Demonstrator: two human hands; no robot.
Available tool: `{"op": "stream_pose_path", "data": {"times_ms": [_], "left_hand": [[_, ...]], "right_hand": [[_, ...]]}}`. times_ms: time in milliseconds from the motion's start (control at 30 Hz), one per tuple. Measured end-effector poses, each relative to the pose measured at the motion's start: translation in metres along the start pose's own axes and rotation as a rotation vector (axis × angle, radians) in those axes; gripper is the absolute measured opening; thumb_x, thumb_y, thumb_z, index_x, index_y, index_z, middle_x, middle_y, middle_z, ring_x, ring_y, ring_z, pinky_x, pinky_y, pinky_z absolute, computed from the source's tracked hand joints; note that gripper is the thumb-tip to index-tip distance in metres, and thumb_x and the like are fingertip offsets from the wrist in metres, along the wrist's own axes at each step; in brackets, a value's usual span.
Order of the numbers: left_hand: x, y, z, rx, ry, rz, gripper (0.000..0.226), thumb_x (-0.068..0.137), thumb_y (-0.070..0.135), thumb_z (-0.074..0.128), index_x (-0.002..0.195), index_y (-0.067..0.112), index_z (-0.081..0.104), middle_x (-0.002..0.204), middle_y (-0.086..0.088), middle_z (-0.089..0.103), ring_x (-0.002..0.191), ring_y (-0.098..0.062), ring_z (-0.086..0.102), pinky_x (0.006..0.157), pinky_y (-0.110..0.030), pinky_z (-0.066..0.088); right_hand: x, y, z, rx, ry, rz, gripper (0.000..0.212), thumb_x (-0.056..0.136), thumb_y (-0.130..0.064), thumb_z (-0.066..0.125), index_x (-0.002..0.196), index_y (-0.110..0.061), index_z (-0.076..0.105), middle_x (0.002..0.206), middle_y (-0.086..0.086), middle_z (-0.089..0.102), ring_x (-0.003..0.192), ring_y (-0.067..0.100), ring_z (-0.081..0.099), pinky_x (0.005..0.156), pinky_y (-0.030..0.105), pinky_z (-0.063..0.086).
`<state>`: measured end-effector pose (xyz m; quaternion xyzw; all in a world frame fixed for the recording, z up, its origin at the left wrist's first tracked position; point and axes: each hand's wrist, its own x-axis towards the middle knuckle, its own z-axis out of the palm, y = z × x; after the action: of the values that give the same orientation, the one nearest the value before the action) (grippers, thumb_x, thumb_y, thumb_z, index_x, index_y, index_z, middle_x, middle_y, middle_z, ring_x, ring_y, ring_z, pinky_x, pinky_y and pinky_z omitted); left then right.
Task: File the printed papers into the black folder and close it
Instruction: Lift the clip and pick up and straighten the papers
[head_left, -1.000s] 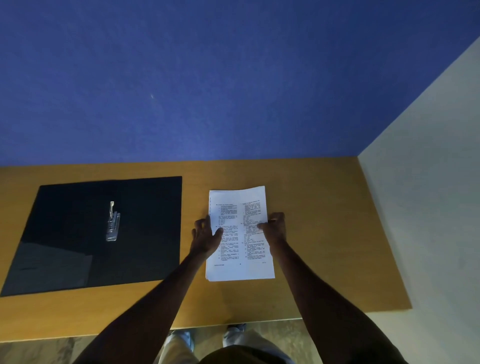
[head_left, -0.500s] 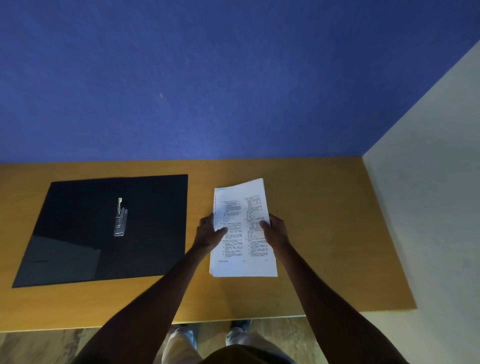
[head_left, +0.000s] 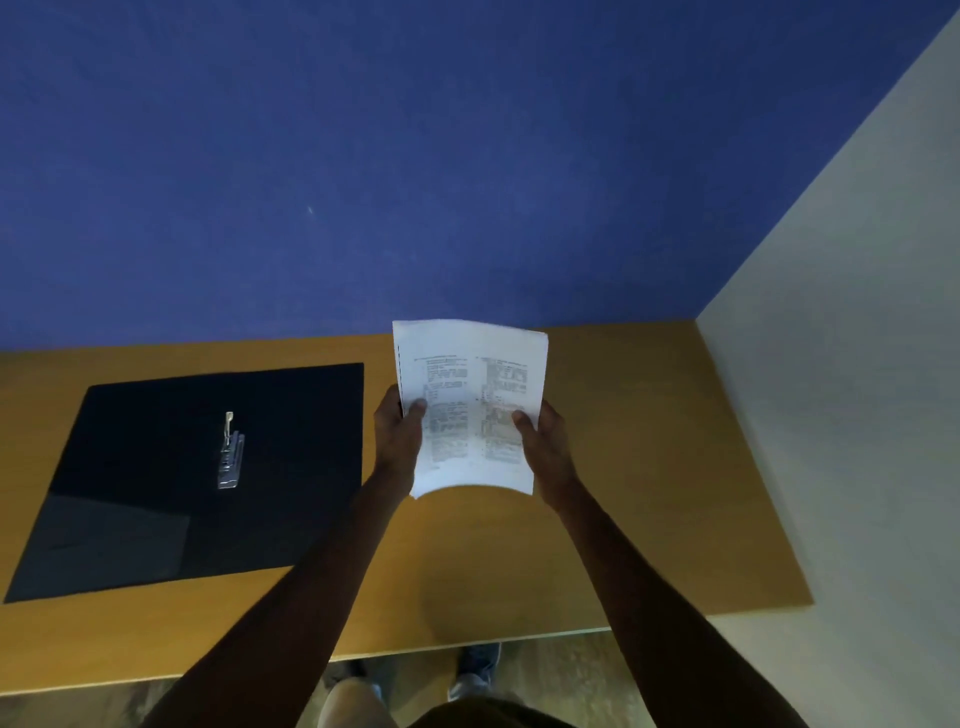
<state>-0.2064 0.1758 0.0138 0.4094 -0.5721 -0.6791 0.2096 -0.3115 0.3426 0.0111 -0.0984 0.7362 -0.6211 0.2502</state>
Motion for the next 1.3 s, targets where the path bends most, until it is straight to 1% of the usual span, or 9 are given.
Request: {"op": "stream_pose_path", "data": {"times_ms": [133, 200, 300, 400, 500, 633, 933, 1133, 1300], "left_hand": [[-0.01, 0.013, 0.009, -0.038, -0.023, 0.163, 0.047, 0.111, 0.006, 0.052, 0.137, 0.045, 0.059, 0.134, 0.014, 0.072, 0.12, -0.005, 0.073, 0.086, -0.025, 0.067], [-0.014, 0.012, 0.008, -0.026, -0.027, 0.196, 0.056, 0.111, 0.01, 0.055, 0.139, 0.058, 0.054, 0.14, 0.02, 0.069, 0.129, -0.002, 0.069, 0.091, -0.023, 0.065], [-0.019, -0.01, 0.004, 0.011, -0.027, 0.224, 0.059, 0.11, 0.003, 0.054, 0.161, 0.031, 0.043, 0.153, 0.003, 0.062, 0.144, -0.022, 0.061, 0.113, -0.047, 0.058], [-0.023, -0.035, 0.001, 0.078, -0.036, 0.172, 0.048, 0.11, -0.002, 0.051, 0.154, 0.018, 0.046, 0.151, -0.007, 0.061, 0.142, -0.031, 0.06, 0.115, -0.062, 0.052], [-0.026, -0.04, 0.001, 0.148, -0.05, 0.17, 0.052, 0.112, 0.004, 0.051, 0.156, 0.031, 0.04, 0.151, -0.002, 0.062, 0.139, -0.025, 0.062, 0.112, -0.047, 0.057], [-0.02, -0.042, -0.002, 0.222, -0.003, 0.176, 0.038, 0.112, 0.011, 0.054, 0.149, 0.015, 0.047, 0.139, 0.003, 0.066, 0.126, -0.019, 0.067, 0.095, -0.034, 0.061], [-0.004, -0.032, -0.013, 0.241, 0.073, 0.028, 0.019, 0.106, 0.011, 0.066, 0.121, -0.001, 0.064, 0.12, -0.013, 0.074, 0.117, -0.038, 0.07, 0.094, -0.052, 0.059], [0.001, -0.022, -0.013, 0.25, 0.123, -0.021, 0.104, 0.092, 0.004, 0.079, 0.17, 0.012, 0.011, 0.176, -0.007, 0.018, 0.165, -0.029, 0.021, 0.134, -0.053, 0.029], [0.009, -0.01, -0.032, 0.528, 0.171, 0.545, 0.117, 0.087, 0.01, 0.084, 0.172, 0.004, 0.004, 0.181, -0.007, 0.009, 0.168, -0.008, 0.01, 0.134, -0.046, 0.024]], "right_hand": [[0.003, -0.015, 0.001, 0.092, 0.027, -0.066, 0.038, 0.11, -0.008, 0.056, 0.148, -0.006, 0.059, 0.139, 0.011, 0.073, 0.129, 0.033, 0.07, 0.108, 0.053, 0.059], [0.001, -0.018, -0.002, 0.127, 0.022, -0.109, 0.038, 0.11, -0.012, 0.058, 0.148, -0.009, 0.059, 0.139, 0.006, 0.073, 0.128, 0.03, 0.071, 0.103, 0.045, 0.063], [-0.004, -0.007, -0.006, 0.108, 0.031, -0.112, 0.036, 0.11, -0.01, 0.059, 0.146, -0.009, 0.061, 0.137, 0.006, 0.074, 0.126, 0.028, 0.073, 0.099, 0.041, 0.064], [-0.009, 0.013, -0.006, 0.074, 0.06, -0.021, 0.037, 0.107, 0.0, 0.058, 0.144, 0.0, 0.061, 0.136, 0.015, 0.073, 0.127, 0.037, 0.071, 0.106, 0.058, 0.059], [-0.009, 0.028, -0.005, 0.012, 0.063, 0.064, 0.039, 0.105, 0.005, 0.057, 0.144, 0.003, 0.06, 0.137, 0.019, 0.072, 0.129, 0.039, 0.068, 0.112, 0.063, 0.053], [-0.006, 0.03, -0.006, -0.056, 0.042, 0.07, 0.036, 0.106, 0.003, 0.058, 0.142, 0.004, 0.062, 0.136, 0.019, 0.072, 0.127, 0.038, 0.069, 0.111, 0.059, 0.055], [0.006, 0.013, -0.022, -0.219, -0.028, -0.049, 0.028, 0.107, -0.004, 0.059, 0.13, 0.002, 0.074, 0.125, 0.012, 0.079, 0.116, 0.03, 0.077, 0.098, 0.045, 0.063], [0.034, -0.029, -0.043, -0.822, -0.179, -0.25, 0.026, 0.108, -0.022, 0.058, 0.121, -0.013, 0.079, 0.11, 0.009, 0.081, 0.096, 0.031, 0.077, 0.078, 0.04, 0.06], [0.042, -0.068, -0.044, -1.321, -0.216, -0.428, 0.033, 0.099, -0.023, 0.061, 0.125, -0.037, 0.075, 0.118, -0.005, 0.08, 0.105, 0.027, 0.076, 0.079, 0.032, 0.053]]}}
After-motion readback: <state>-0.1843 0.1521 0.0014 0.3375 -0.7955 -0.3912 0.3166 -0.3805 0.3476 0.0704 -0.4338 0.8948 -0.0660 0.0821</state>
